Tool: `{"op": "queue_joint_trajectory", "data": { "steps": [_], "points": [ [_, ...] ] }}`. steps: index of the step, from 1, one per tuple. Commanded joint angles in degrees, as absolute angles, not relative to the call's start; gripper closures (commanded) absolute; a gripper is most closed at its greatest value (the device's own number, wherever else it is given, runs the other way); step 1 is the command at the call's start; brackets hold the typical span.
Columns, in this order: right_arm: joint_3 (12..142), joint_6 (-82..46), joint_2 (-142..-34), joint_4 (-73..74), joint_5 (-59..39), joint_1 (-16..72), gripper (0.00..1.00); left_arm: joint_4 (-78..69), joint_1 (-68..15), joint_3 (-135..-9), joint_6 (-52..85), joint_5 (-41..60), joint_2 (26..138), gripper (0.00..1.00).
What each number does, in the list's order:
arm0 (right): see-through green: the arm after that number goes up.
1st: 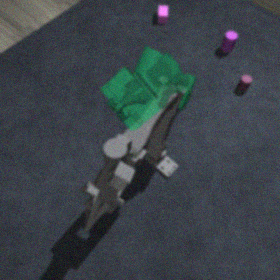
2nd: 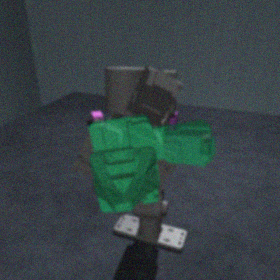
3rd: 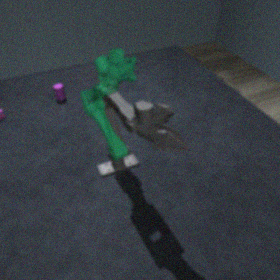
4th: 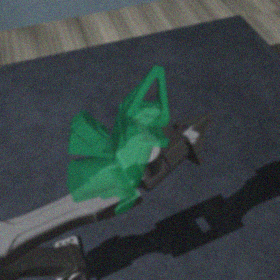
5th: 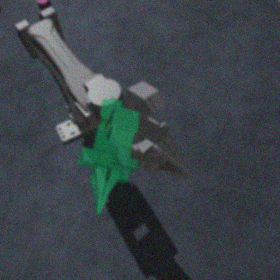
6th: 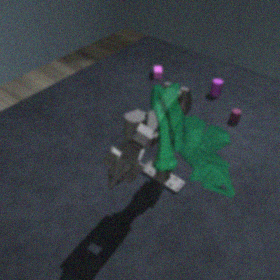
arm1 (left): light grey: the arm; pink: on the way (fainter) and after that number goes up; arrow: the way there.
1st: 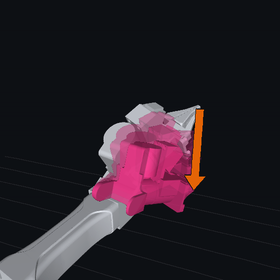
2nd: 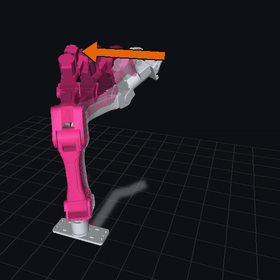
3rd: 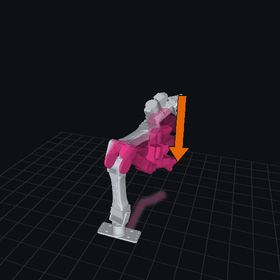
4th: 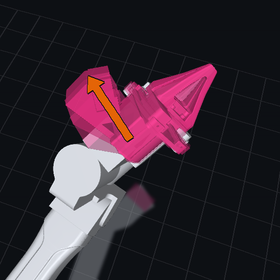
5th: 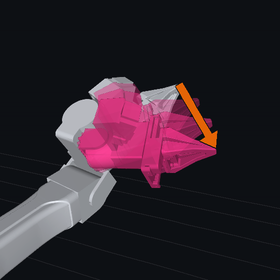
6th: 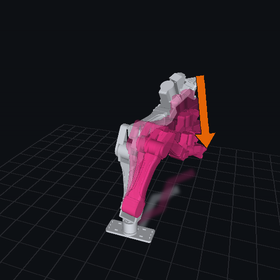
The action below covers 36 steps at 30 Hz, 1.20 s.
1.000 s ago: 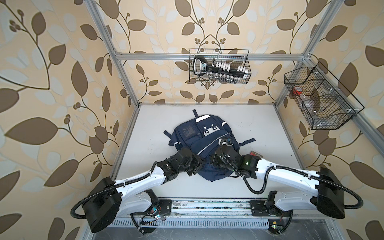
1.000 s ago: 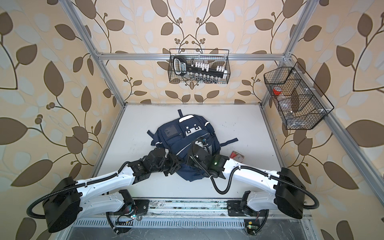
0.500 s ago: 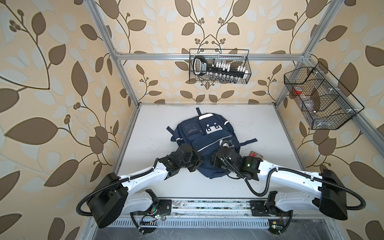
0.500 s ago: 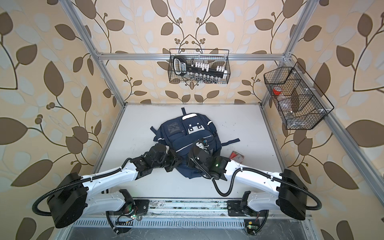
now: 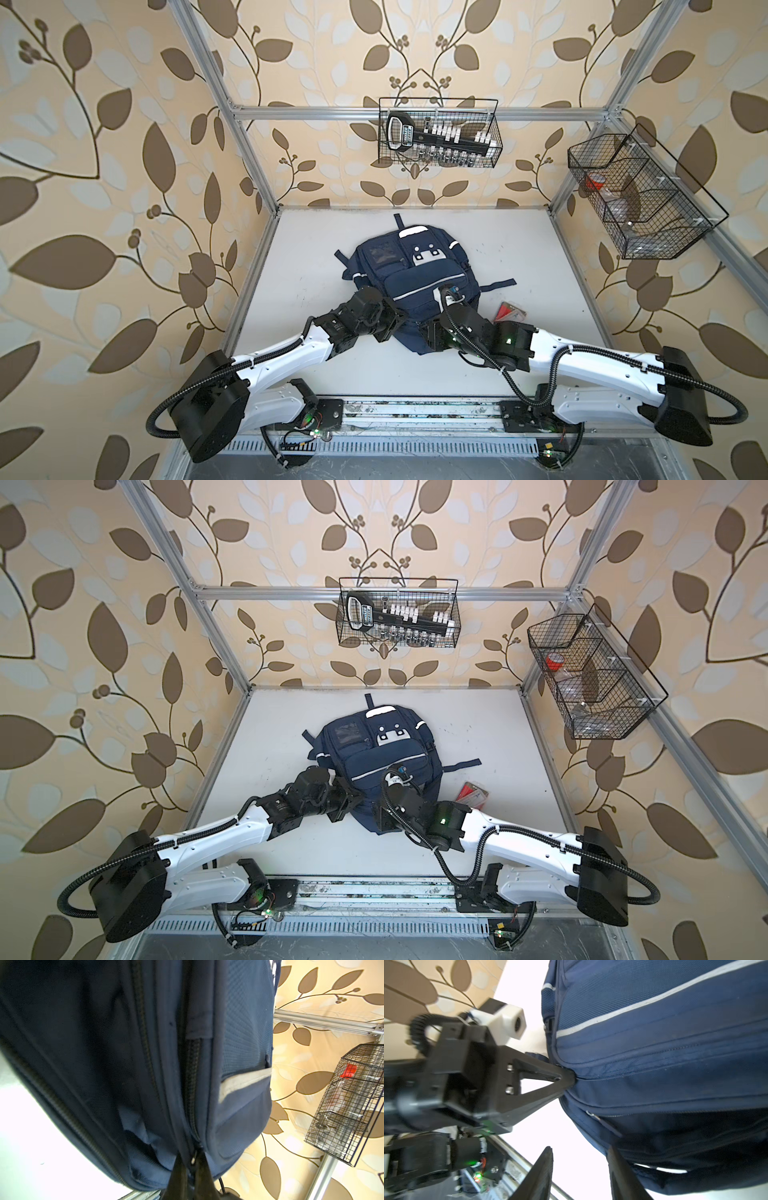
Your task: Pack the student bag
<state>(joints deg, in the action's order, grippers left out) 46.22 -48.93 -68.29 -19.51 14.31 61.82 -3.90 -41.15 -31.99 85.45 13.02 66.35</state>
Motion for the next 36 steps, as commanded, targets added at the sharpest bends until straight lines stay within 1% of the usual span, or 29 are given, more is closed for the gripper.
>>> {"op": "queue_joint_trajectory", "data": {
  "steps": [1,6,15,24,28,32,34,36],
  "points": [
    [46.46,-44.71,-70.57,-19.71,13.69,59.69,0.58,-7.13,-40.34,-35.40,84.11,13.00,63.43,1.00],
    [45.35,-42.82,-72.88,-18.74,11.63,58.11,0.59,-6.77,-40.34,-35.51,83.94,12.96,62.84,1.00],
    [43.28,-42.44,-75.05,-14.74,8.39,58.08,0.57,-7.43,-40.34,-35.51,83.93,13.56,63.54,1.00],
    [43.25,-39.72,-78.20,-11.43,9.83,58.00,0.61,-7.73,-40.34,-35.36,84.02,13.97,63.63,1.00],
    [44.28,-38.30,-79.27,-10.49,10.96,57.90,0.67,-7.64,-40.34,-35.33,83.93,14.10,63.63,1.00],
    [44.33,-38.19,-79.72,-10.36,10.83,57.99,0.76,-7.43,-40.34,-35.42,83.76,13.95,63.72,1.00],
    [43.77,-38.36,-79.23,-10.28,10.90,58.16,0.83,-7.19,-40.34,-35.51,83.61,13.97,63.72,1.00],
    [42.99,-38.69,-78.28,-10.35,11.41,58.33,0.88,-7.04,-40.39,-35.59,83.58,13.89,63.81,1.00]
  ]
}}
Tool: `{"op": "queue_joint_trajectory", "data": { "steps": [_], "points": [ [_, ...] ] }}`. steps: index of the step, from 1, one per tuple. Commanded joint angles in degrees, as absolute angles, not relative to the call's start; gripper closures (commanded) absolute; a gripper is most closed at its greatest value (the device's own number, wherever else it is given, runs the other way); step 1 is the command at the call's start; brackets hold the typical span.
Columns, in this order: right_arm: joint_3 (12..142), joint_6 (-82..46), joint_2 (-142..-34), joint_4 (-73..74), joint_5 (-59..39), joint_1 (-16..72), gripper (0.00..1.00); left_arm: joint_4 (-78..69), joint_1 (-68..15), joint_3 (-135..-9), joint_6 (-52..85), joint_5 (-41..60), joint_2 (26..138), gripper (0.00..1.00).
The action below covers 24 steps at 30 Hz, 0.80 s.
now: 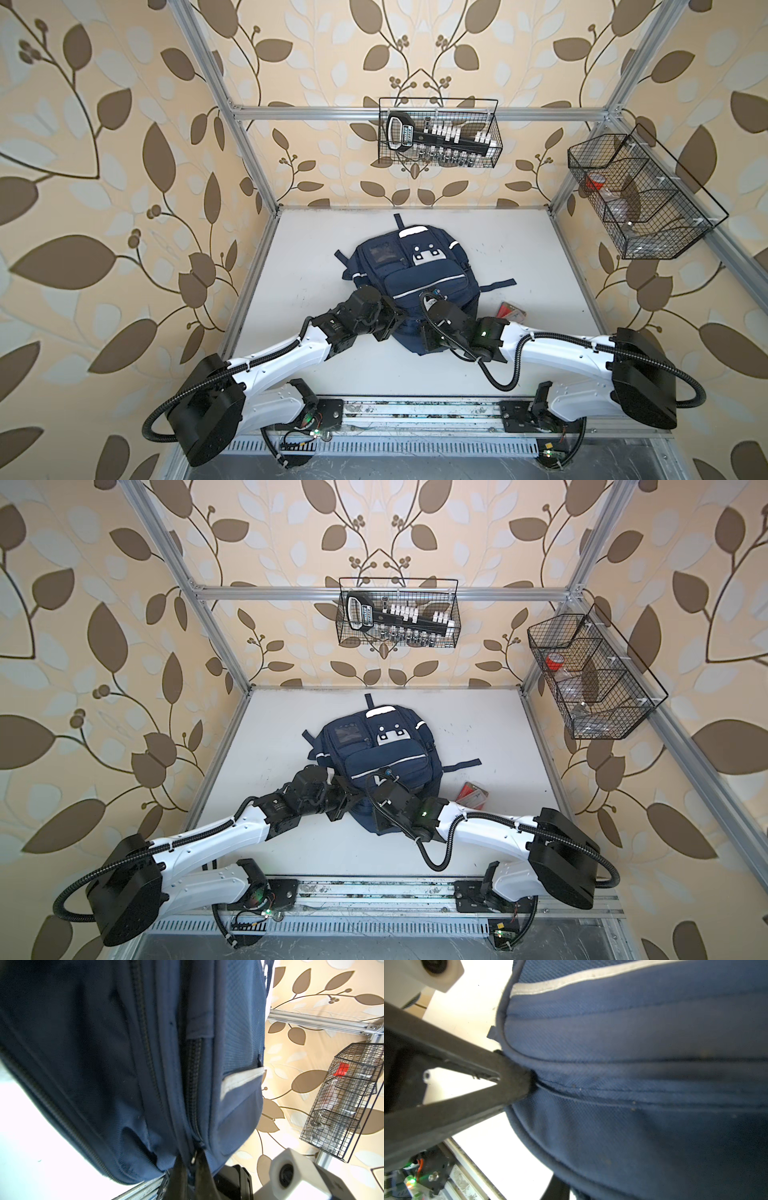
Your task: Pack the student bag
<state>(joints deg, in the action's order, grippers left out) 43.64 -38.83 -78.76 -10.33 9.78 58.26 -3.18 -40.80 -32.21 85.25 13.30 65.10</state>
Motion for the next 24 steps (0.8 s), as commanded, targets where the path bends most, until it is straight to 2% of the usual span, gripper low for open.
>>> {"op": "queue_joint_trajectory", "data": {
  "steps": [1,5,17,24],
  "points": [
    [42.76,-38.67,-77.86,-10.37,11.42,58.40,0.90,-7.03,-40.34,-35.60,83.62,13.91,63.90,1.00],
    [42.42,-39.11,-75.91,-11.90,12.79,59.23,1.00,-7.04,-40.34,-35.60,83.74,13.86,64.16,1.00],
    [45.15,-41.05,-72.22,-25.48,15.64,61.00,1.00,-4.17,-40.27,-35.33,81.64,13.98,64.16,1.00],
    [51.22,-39.21,-75.31,-32.46,15.06,60.92,1.00,-0.24,-40.25,-34.54,78.06,14.76,62.38,1.00]
  ]
}}
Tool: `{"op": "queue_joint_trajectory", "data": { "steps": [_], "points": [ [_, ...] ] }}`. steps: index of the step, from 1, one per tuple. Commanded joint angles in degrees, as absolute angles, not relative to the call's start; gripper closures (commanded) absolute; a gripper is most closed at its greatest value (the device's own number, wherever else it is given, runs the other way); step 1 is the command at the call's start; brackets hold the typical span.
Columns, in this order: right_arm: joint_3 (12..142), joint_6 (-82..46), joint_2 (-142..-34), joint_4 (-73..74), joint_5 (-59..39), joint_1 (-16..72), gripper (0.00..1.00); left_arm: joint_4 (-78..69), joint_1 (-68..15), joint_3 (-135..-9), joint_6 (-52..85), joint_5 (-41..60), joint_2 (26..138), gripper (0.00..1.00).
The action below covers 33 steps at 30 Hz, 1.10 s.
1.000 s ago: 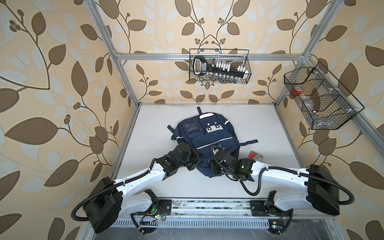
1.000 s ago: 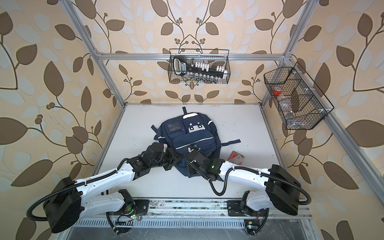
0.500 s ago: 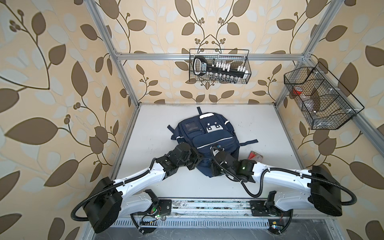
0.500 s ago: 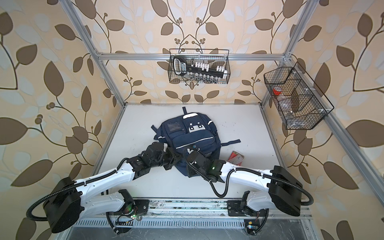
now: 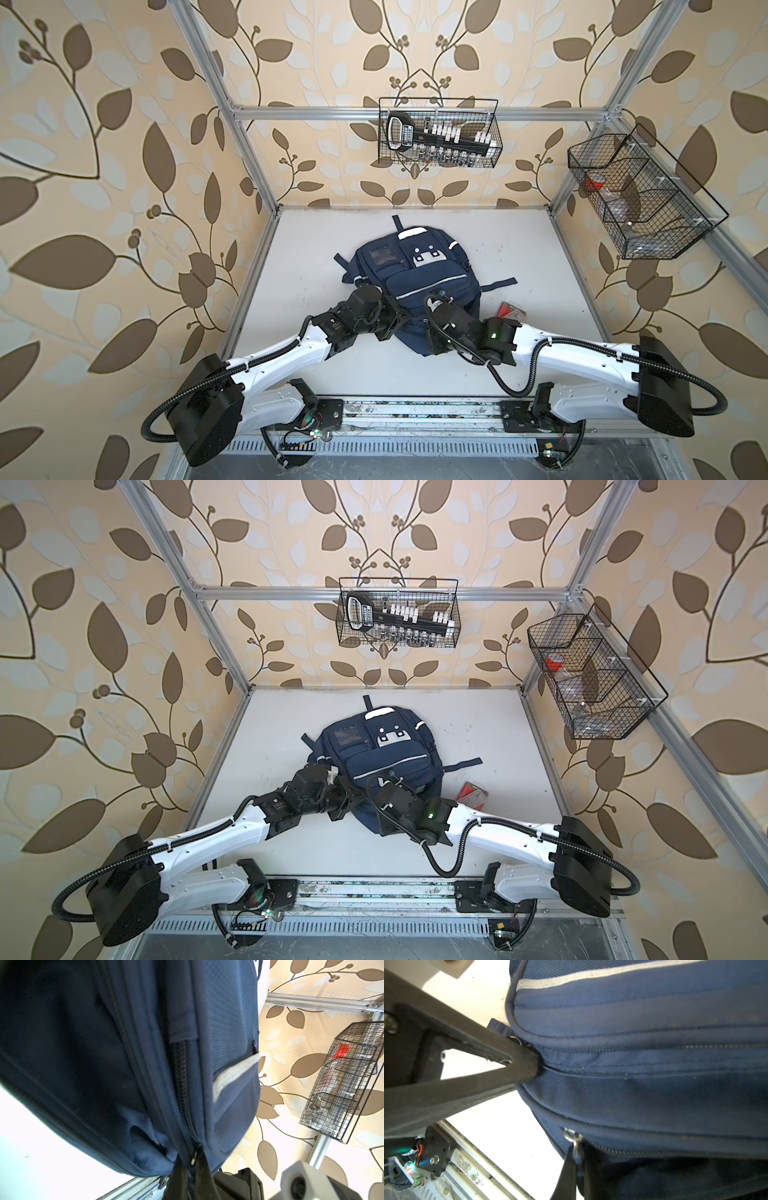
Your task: Pack the student bag
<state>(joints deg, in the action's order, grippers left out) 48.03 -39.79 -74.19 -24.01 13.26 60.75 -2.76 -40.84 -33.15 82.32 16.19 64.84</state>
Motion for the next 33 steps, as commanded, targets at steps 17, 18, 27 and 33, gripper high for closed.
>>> {"op": "queue_joint_trajectory", "data": {
  "steps": [17,18,27,33],
  "points": [
    [50.52,-36.13,-72.34,-37.86,14.20,57.44,1.00,11.98,-31.99,-32.20,73.75,15.68,51.97,1.00],
    [50.24,-36.12,-72.31,-38.09,14.14,56.65,1.00,12.32,-30.97,-31.93,73.74,16.31,51.44,1.00],
    [47.78,-35.86,-72.89,-31.75,5.56,55.00,1.00,11.20,-29.00,-30.86,72.86,19.71,51.15,1.00],
    [47.02,-38.75,-75.26,-25.05,3.18,55.73,0.99,10.02,-29.00,-30.63,72.56,20.91,51.42,1.00]
  ]
}}
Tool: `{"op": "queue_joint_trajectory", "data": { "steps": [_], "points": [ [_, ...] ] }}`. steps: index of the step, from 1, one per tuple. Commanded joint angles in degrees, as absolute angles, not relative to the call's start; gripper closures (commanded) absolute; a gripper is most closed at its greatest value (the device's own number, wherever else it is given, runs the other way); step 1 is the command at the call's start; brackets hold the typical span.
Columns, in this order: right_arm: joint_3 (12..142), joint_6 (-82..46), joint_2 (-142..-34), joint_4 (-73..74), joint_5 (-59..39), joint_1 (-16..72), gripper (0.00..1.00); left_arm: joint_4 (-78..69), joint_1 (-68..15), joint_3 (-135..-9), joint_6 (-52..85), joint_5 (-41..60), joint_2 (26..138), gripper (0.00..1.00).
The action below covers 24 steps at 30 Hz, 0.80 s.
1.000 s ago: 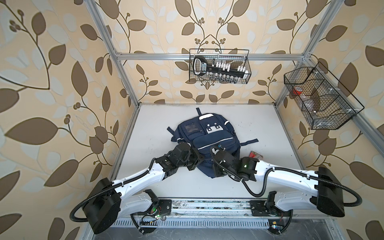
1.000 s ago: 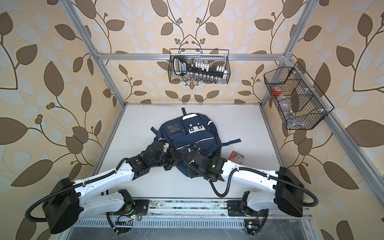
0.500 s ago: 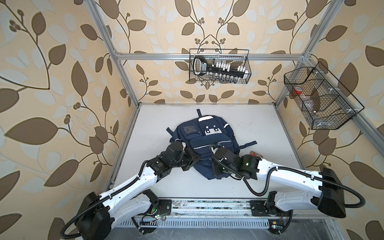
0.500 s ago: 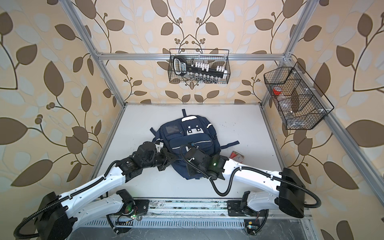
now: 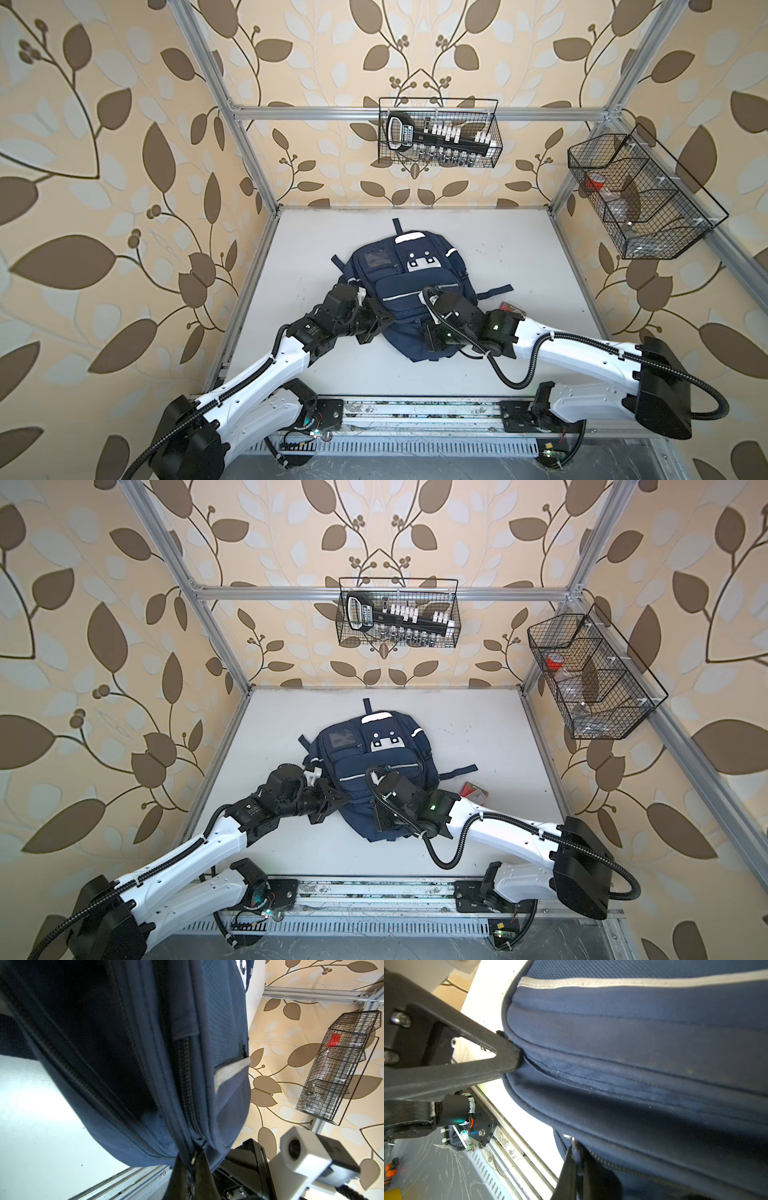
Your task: Pack the student bag
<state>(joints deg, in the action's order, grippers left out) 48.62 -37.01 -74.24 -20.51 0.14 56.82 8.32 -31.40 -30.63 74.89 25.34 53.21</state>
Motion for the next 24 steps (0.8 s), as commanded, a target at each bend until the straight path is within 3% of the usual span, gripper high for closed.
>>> {"op": "queue_joint_trajectory", "data": {
  "steps": [1,10,18,24],
  "points": [
    [47.18,-38.94,-75.57,-24.48,3.36,55.80,0.95,9.91,-28.96,-30.59,72.60,21.11,51.49,1.00],
    [50.04,-37.88,-78.87,-22.26,1.31,55.74,0.68,9.32,-28.96,-30.25,72.45,21.98,51.83,1.00],
    [50.80,-39.30,-79.96,-20.40,0.88,55.72,0.67,8.64,-29.00,-29.99,72.68,22.30,51.94,1.00],
    [50.59,-39.76,-80.25,-16.32,-2.09,55.72,0.51,8.35,-28.96,-29.98,72.68,22.81,52.21,1.00]
  ]
}}
